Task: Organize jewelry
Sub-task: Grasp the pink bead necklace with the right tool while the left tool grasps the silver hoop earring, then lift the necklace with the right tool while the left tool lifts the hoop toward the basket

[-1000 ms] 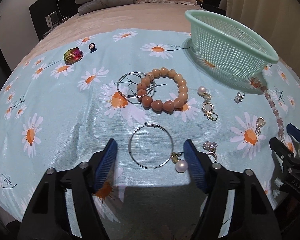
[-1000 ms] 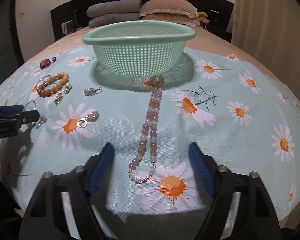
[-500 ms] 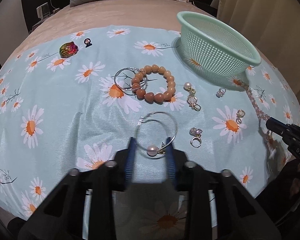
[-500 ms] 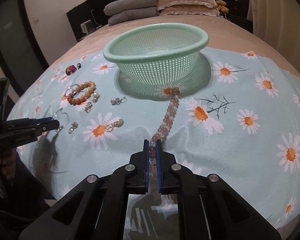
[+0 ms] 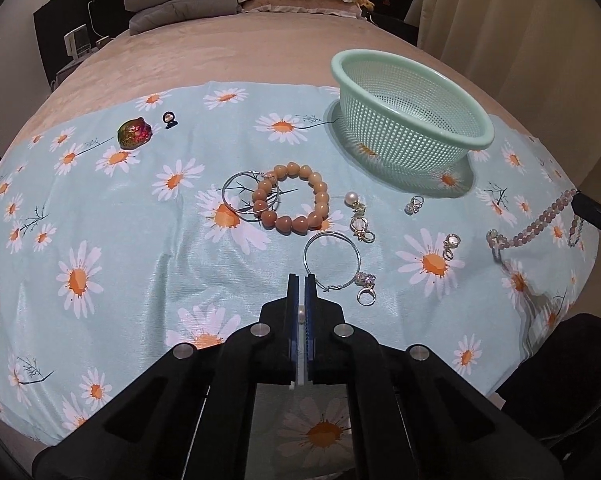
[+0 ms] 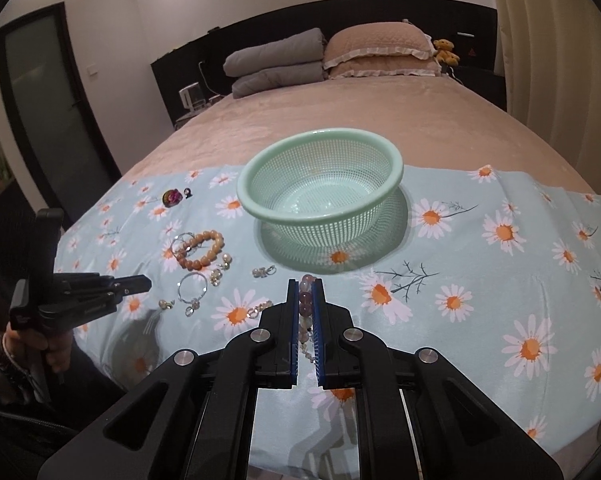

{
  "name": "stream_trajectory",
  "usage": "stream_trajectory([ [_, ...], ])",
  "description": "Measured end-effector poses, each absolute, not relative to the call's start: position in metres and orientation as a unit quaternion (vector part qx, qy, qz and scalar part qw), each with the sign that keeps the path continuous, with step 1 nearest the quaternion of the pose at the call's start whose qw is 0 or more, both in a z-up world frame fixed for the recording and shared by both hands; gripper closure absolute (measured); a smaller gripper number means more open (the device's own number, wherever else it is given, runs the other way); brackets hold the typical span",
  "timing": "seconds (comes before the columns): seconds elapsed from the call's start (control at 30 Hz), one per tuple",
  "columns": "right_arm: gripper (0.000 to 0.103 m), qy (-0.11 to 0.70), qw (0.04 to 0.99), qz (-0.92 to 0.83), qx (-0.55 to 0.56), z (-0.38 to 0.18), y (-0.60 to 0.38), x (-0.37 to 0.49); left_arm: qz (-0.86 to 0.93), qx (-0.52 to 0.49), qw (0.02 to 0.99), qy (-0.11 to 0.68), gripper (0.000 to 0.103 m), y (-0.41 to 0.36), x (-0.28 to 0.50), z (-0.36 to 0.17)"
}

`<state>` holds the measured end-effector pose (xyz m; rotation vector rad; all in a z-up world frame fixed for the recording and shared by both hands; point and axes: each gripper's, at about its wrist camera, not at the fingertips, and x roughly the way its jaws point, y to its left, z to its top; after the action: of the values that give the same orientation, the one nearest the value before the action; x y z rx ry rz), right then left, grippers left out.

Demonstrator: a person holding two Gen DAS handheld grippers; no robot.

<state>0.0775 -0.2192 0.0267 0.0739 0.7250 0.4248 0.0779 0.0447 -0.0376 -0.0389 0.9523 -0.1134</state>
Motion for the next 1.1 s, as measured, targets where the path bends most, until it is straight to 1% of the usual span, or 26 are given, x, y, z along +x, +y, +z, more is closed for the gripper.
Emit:
stream_trajectory([
  [0.13, 0.097, 0.34, 0.918, 0.203, 0.036, 0.038, -0.225, 0.074, -0.056, -0.01, 0.887, 0.459, 0.098, 0.039, 0.086, -0.037],
  [0.2, 0.097, 0.334, 0.92, 0.203, 0.035, 0.043, -0.227, 0.073, -0.063, -0.008, 0.882, 0.467, 0.091, 0.036, 0.091, -0.041],
  [0.27, 0.097, 0.327, 0.923, 0.201, 0.03, 0.049, -0.227, 0.071, -0.066, -0.007, 0.879, 0.472, 0.075, 0.032, 0.095, -0.046],
  [0.4, 0.097, 0.315, 0.926, 0.204, 0.025, 0.061, -0.227, 0.069, -0.07, -0.002, 0.873, 0.482, 0.065, 0.027, 0.106, -0.055],
  [0.43, 0.097, 0.312, 0.927, 0.205, 0.025, 0.064, -0.228, 0.069, -0.071, -0.002, 0.872, 0.484, 0.06, 0.027, 0.11, -0.056],
  [0.47, 0.097, 0.309, 0.928, 0.206, 0.025, 0.066, -0.228, 0.068, -0.071, -0.003, 0.871, 0.486, 0.057, 0.026, 0.113, -0.058],
  [0.6, 0.097, 0.3, 0.931, 0.207, 0.022, 0.073, -0.228, 0.07, -0.078, 0.001, 0.864, 0.497, 0.055, 0.019, 0.124, -0.065],
  [0.7, 0.097, 0.297, 0.932, 0.208, 0.018, 0.076, -0.227, 0.074, -0.085, 0.017, 0.863, 0.498, 0.05, 0.011, 0.126, -0.069],
  [0.8, 0.097, 0.293, 0.933, 0.208, 0.013, 0.079, -0.226, 0.079, -0.086, 0.032, 0.862, 0.499, 0.049, 0.006, 0.128, -0.073],
  [0.87, 0.097, 0.289, 0.934, 0.211, 0.012, 0.082, -0.225, 0.081, -0.079, 0.054, 0.862, 0.498, 0.058, 0.003, 0.127, -0.074],
  [1.1, 0.097, 0.279, 0.936, 0.213, 0.008, 0.089, -0.221, 0.093, -0.097, 0.052, 0.856, 0.504, 0.059, 0.006, 0.126, -0.069],
])
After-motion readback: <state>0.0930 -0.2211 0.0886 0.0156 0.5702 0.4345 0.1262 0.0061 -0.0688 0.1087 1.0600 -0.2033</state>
